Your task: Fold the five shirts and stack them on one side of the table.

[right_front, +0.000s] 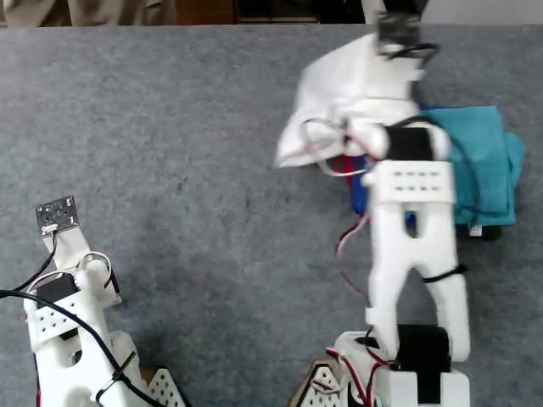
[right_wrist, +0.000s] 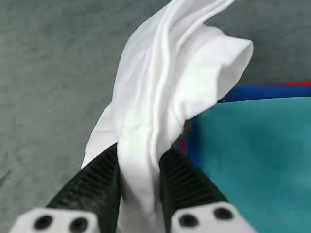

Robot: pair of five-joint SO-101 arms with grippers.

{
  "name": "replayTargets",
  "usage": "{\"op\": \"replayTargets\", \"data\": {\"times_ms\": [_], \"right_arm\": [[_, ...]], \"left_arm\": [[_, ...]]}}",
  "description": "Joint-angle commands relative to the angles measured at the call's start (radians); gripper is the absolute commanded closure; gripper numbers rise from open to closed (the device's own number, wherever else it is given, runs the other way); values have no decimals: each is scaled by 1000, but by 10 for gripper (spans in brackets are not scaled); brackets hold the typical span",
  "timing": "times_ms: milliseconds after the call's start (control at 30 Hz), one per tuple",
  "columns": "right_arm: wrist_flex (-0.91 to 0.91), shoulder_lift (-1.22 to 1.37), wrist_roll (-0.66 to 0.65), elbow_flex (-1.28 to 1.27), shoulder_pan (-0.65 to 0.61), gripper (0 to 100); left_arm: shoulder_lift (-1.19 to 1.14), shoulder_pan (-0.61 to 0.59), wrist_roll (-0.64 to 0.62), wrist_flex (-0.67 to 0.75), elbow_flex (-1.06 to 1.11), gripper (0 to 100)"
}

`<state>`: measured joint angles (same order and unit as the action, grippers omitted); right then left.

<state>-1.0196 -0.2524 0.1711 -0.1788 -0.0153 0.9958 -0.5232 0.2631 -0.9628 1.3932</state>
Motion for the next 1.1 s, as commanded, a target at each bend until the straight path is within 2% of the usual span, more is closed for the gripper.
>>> {"op": "replayTargets", "data": {"times_ms": [0,167,267,400,600,700,800,833,900,1067], "right_arm": [[-2,-56,-58,59,147,986],[-6,-56,-120,59,318,983],[-109,-58,-163,82,386,983],[-235,-50,-170,90,455,983],[-264,-50,-176,84,601,983],[-258,-50,-192,38,627,983],[-261,-50,-267,-39,624,976],[-261,-50,-281,-65,624,955],[-258,-56,-295,-105,624,852],[-272,-58,-324,-85,634,481]], "left_arm": [[15,-2,3,11,-5,981],[15,-2,3,11,-5,981],[15,12,3,11,-5,981],[12,35,3,9,-3,981],[8,35,5,9,-3,981],[8,35,5,8,-3,981],[5,35,5,8,-3,981],[5,35,5,8,-3,981],[5,35,5,8,-3,981],[15,32,3,6,6,981]]}}
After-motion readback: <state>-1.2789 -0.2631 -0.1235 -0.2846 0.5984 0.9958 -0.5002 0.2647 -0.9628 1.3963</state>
